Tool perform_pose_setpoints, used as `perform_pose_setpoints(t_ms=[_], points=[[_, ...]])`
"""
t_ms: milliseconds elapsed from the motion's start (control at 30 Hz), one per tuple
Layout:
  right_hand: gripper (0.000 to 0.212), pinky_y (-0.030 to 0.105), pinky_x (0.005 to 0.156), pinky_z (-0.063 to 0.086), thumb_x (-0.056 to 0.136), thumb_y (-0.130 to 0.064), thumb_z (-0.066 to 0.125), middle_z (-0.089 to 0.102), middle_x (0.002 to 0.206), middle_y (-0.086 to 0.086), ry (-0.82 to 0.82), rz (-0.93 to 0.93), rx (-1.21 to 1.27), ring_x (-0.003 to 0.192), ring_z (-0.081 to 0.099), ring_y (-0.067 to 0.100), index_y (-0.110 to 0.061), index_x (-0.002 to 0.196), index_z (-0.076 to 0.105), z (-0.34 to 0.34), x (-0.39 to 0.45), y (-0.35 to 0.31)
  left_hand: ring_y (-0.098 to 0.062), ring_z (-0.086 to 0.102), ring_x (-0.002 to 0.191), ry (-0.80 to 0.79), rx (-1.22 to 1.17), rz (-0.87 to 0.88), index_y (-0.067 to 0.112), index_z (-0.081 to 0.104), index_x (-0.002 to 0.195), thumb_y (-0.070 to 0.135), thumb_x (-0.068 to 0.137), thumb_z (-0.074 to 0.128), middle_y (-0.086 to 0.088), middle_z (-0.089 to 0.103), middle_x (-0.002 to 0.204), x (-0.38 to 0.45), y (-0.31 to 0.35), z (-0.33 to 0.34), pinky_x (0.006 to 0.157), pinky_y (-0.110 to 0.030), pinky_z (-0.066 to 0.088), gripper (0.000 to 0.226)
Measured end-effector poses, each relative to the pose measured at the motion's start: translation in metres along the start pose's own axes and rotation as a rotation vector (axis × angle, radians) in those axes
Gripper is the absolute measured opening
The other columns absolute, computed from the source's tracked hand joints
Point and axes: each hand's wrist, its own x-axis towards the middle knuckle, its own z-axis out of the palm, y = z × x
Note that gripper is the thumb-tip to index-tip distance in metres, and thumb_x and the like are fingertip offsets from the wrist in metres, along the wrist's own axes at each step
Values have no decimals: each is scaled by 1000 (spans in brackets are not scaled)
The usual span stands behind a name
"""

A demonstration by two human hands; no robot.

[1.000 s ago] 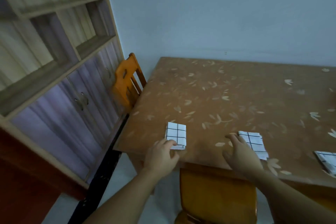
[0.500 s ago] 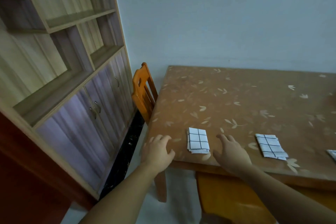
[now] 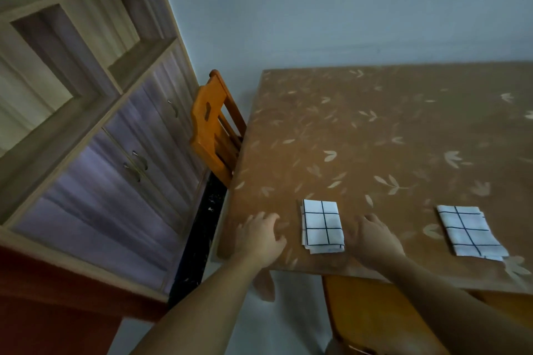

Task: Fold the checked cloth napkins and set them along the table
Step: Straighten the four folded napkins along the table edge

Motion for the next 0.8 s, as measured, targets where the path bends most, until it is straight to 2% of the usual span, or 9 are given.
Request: perform_pose_setpoints(t_ms=[67,100,200,333,433,567,733,800], points=[[12,35,73,53,86,-33,50,64,97,1,-39,36,73,88,59,21,-22,87,54,12,9,3,-19,55,112,-76,-72,-3,29,55,121,50,86,59,6,59,120,12,9,16,92,-36,46,41],[10,32,66,52,87,-29,53,64,83,0,-44,55,118,78,60,20,-22,80,54,17,10,3,-20,59,106,-116,-103,0,27,57,117,51,84,63,5,63,115,17,13,24,87,-34,49,41],[12,17,47,40,88,-24,60,59,65,-10,-27,124,253,58,57,5,-21,76,59,31,13,3,-22,62,100,-191,-176,34,26,57,114,48,76,73,1,67,110,27,23,45,78,-32,50,46],[7,12,43,33,88,-21,62,60,68,-9,30,183,357,59,53,0,-18,81,63,41,22,3,-21,58,109,-139,-112,133,27,48,119,42,77,74,2,61,121,37,26,58,83,-36,48,52],[8,7,39,32,88,-19,62,64,72,-5,27,191,388,59,54,-1,-16,84,68,43,27,-2,-21,57,108,-111,-118,164,28,42,121,36,80,72,3,61,121,42,20,61,83,-34,47,52],[9,7,39,33,89,-20,61,68,82,-1,34,183,415,64,56,1,-16,91,69,49,34,-9,-21,57,113,-104,-137,192,34,34,138,36,85,69,2,59,127,46,12,63,89,-35,48,64],[12,12,47,35,89,-21,61,68,82,-2,61,180,394,67,58,6,-14,93,70,50,34,-15,-21,55,114,-95,-134,223,32,48,134,36,89,61,3,58,126,49,8,64,91,-34,47,48],[13,15,53,41,87,-26,61,68,85,-4,80,184,368,71,59,6,-17,95,69,47,30,-15,-20,55,112,-84,-134,242,32,49,133,39,88,59,3,58,124,46,7,62,89,-34,48,46]])
